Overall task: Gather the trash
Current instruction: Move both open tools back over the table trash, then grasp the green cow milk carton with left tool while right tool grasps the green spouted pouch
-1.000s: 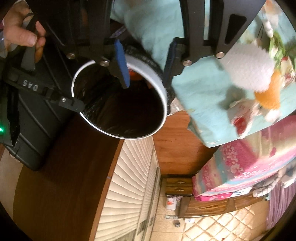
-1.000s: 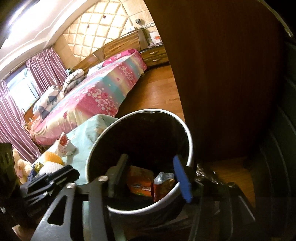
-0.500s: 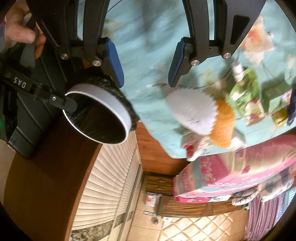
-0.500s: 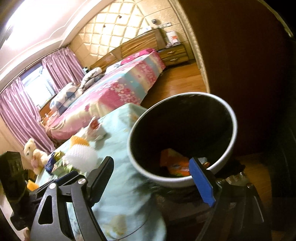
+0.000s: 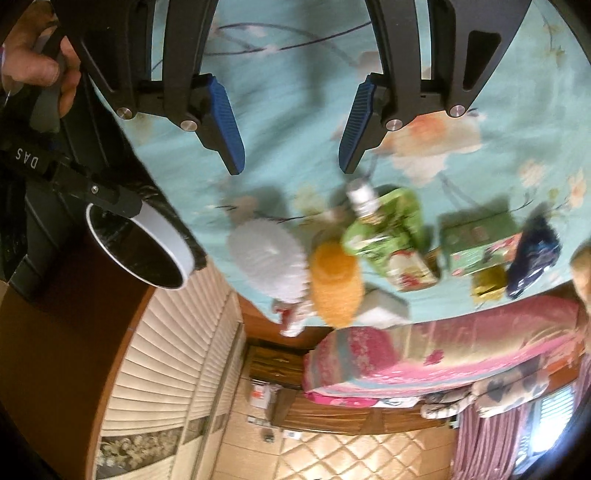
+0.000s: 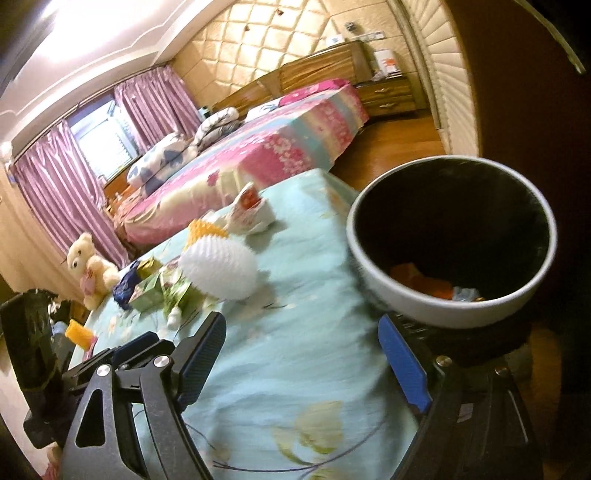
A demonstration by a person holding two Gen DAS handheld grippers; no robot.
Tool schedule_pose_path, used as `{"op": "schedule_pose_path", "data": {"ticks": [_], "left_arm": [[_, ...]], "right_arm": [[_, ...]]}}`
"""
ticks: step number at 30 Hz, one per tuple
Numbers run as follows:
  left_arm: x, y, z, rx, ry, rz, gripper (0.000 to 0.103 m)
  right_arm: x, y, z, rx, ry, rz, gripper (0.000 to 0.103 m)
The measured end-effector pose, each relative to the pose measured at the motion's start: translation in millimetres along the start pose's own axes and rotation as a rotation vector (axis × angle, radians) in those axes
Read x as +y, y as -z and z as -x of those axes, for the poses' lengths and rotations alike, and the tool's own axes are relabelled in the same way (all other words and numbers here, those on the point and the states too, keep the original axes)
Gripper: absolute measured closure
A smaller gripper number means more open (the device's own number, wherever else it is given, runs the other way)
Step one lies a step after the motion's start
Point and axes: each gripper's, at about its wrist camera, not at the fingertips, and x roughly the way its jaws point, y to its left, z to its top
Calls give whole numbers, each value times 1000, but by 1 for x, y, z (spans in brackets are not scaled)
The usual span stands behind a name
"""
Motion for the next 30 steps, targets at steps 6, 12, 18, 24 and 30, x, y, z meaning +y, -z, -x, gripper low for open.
{"op": "schedule_pose_path", "data": {"ticks": [6,12,18,24,30], "left_arm": [[23,7,9,2,-41,45,50],[49,13,19,1,-78,74,50],[79,15,25,2,-110,93,50],[110,9,27,9,-141,77,50],[141,-7,17,31,-130,46,48]], "right_arm": [[18,6,-17,36,-29,23,17],[38,11,-27,56,-56,46,17],[61,14,-39,78,-86,68,17],[83,18,-55,104,-108,86,17],[101,19,-70,126,-120,98,17]]}}
